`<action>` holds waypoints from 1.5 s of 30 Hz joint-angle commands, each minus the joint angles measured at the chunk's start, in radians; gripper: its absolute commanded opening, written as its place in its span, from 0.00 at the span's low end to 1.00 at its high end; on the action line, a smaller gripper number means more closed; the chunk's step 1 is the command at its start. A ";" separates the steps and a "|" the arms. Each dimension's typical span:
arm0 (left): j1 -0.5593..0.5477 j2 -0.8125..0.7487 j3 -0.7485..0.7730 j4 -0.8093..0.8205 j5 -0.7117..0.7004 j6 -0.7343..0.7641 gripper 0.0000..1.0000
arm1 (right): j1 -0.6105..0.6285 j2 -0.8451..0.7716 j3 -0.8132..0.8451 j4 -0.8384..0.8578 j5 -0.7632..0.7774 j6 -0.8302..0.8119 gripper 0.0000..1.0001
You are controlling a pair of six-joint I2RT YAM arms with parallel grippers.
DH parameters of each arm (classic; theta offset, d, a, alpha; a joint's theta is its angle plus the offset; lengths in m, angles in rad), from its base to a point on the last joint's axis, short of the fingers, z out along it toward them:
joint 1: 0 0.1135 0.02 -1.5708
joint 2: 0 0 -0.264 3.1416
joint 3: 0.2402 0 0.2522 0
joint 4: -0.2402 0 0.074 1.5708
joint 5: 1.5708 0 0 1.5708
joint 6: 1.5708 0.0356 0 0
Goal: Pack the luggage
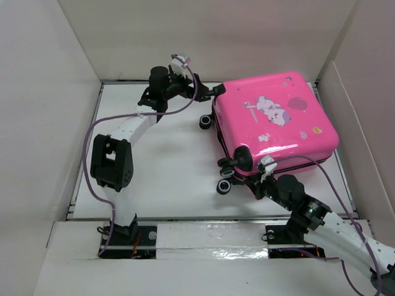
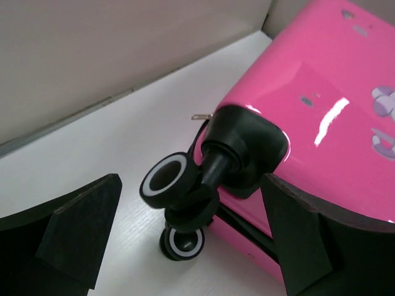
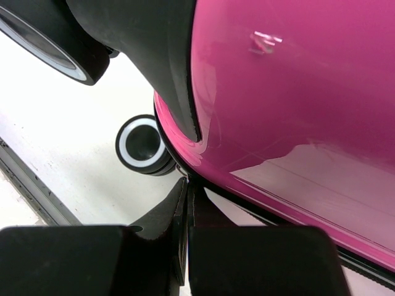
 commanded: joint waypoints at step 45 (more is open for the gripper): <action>0.001 0.150 -0.191 0.114 -0.152 0.052 0.00 | -0.023 0.043 0.095 0.148 -0.015 -0.055 0.00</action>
